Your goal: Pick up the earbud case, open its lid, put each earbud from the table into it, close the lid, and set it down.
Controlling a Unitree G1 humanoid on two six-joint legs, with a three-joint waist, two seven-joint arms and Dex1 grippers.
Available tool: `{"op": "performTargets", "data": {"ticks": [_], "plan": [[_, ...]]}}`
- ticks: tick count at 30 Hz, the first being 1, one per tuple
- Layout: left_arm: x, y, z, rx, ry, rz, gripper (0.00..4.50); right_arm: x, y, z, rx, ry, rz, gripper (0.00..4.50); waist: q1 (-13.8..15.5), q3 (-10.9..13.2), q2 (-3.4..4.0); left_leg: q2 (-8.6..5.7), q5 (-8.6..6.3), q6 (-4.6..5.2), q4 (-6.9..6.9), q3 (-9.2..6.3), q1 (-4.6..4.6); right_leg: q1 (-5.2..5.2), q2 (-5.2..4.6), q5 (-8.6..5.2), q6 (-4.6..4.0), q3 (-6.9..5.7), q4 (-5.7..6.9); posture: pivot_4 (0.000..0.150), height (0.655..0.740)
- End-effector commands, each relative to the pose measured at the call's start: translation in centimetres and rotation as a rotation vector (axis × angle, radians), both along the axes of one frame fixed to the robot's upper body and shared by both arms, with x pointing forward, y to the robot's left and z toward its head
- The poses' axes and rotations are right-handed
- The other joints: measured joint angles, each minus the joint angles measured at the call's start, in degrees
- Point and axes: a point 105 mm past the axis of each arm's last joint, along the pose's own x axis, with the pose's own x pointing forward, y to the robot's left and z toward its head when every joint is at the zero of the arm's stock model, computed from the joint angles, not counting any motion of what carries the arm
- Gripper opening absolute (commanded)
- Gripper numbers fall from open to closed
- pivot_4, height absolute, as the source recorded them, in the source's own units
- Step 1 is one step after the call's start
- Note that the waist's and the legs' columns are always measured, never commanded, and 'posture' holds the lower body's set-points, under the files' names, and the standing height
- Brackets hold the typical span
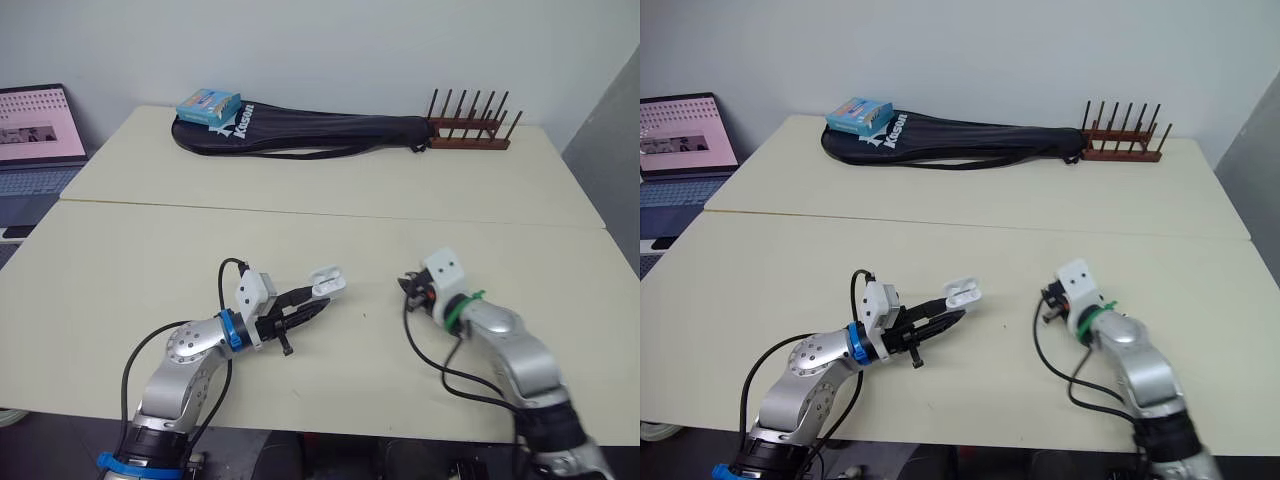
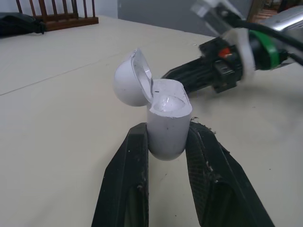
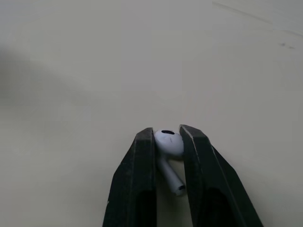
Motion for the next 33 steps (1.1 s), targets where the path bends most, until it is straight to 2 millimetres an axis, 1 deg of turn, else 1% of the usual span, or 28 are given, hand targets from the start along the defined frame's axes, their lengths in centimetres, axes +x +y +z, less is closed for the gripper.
{"op": "performTargets", "data": {"ticks": [1, 2, 3, 4, 7, 9, 13, 19, 26, 28, 30, 31, 33], "plan": [[-0.7, -0.4, 1.3, -0.013, -0.053, -0.017, 0.73, -4.1, -0.2, 3.0, -0.054, -0.083, 0.396, 0.41, -0.06, 0.03, 0.02, 0.01, 0.0, 0.0, -0.01, -0.01, 0.01, 0.0, 0.01, 0.0, 0.0, -0.01, -0.01, 0.15, 0.6925], [-0.7, -0.4, 1.3, -0.013, -0.052, -0.016, 0.73, -5.6, -0.9, 3.0, -0.1, -0.091, 0.511, 0.41, -0.09, 0.05, 0.03, 0.0, 0.0, 0.0, -0.01, -0.01, 0.02, 0.01, 0.02, 0.0, 0.0, -0.02, -0.02, 0.15, 0.6925], [-0.8, -0.4, 1.3, -0.012, -0.052, -0.016, 0.73, -6.8, -2.0, 2.6, -0.162, -0.063, 0.599, 0.41, -0.09, 0.06, 0.02, 0.0, 0.0, 0.0, -0.02, -0.01, 0.04, 0.03, 0.02, 0.0, 0.01, -0.01, -0.04, 0.15, 0.6925], [-0.8, -0.4, 1.3, -0.012, -0.053, -0.015, 0.73, -7.7, -3.2, 2.3, -0.205, -0.023, 0.656, 0.41, -0.08, 0.06, 0.02, 0.01, 0.0, 0.01, -0.02, -0.03, 0.07, 0.08, 0.04, -0.01, 0.01, -0.03, -0.05, 0.15, 0.6925], [-1.0, -0.5, 1.3, -0.006, -0.059, -0.021, 0.73, -9.4, -5.8, 1.5, -0.273, 0.09, 0.743, 0.41, -0.24, 0.09, -0.03, 0.01, 0.0, 0.01, 0.02, -0.01, 0.21, 0.25, 0.04, 0.0, 0.01, -0.01, -0.07, 0.15, 0.6925], [-1.1, -0.7, 1.3, -0.006, -0.06, -0.025, 0.73, -10.0, -7.4, 1.0, -0.335, 0.135, 0.801, 0.41, -0.32, 0.11, -0.05, 0.01, 0.0, 0.01, 0.04, 0.03, 0.34, 0.37, 0.04, 0.0, 0.01, 0.03, -0.1, 0.15, 0.6925], [-1.6, -0.8, 1.4, -0.006, -0.053, -0.042, 0.73, -9.8, -9.0, 0.7, -0.383, 0.193, 0.83, 0.41, -0.31, 0.13, -0.06, 0.01, 0.0, 0.0, 0.02, 0.06, 0.75, 0.78, 0.03, -0.02, 0.02, 0.06, -0.14, 0.15, 0.6925], [-2.1, -0.9, 1.6, -0.005, -0.047, -0.045, 0.73, -9.4, -11.1, 0.3, -0.482, 0.229, 0.872, 0.41, -0.16, 0.19, -0.03, 0.0, 0.0, 0.0, 0.01, 0.06, 0.79, 0.82, 0.01, -0.01, 0.01, 0.07, -0.15, 0.15, 0.6925], [-2.4, -1.0, 1.6, -0.004, -0.039, -0.042, 0.73, -9.6, -12.0, -0.4, -0.488, 0.305, 0.893, 0.41, -0.17, 0.22, 0.02, 0.0, 0.0, 0.0, 0.01, 0.07, 0.84, 0.86, -0.01, -0.01, 0.0, 0.08, -0.14, 0.15, 0.6925], [-2.3, -1.0, 1.6, -0.003, -0.038, -0.041, 0.73, -9.3, -12.3, -0.7, -0.501, 0.301, 0.888, 0.41, -0.17, 0.22, 0.02, 0.0, 0.0, 0.0, 0.01, 0.07, 0.9, 0.93, -0.01, -0.01, 0.0, 0.08, -0.14, 0.15, 0.6925], [-2.3, -1.0, 1.6, -0.001, -0.038, -0.041, 0.73, -9.0, -12.5, -1.1, -0.513, 0.293, 0.889, 1.14, -0.25, 0.22, 0.02, 0.0, 0.0, 0.0, 0.01, 0.09, 0.92, 0.94, -0.01, -0.01, 0.0, 0.09, -0.14, 0.15, 0.6925], [-2.3, -1.0, 1.6, -0.001, -0.038, -0.041, 0.73, -8.9, -12.6, -1.2, -0.517, 0.291, 0.893, 1.4, -0.24, 0.22, 0.02, 0.01, 0.0, 0.0, 0.01, 0.11, 0.95, 0.96, -0.01, -0.01, 0.0, 0.11, -0.14, 0.15, 0.6925], [-2.2, -1.0, 1.6, 0.0, -0.037, -0.039, 0.73, -8.6, -12.8, -1.5, -0.537, 0.273, 0.906, 2.11, -0.24, 0.22, 0.02, 0.01, 0.0, 0.0, 0.01, 0.1, 0.98, 0.99, -0.01, -0.01, 0.0, 0.1, -0.14, 0.15, 0.6925]]}}
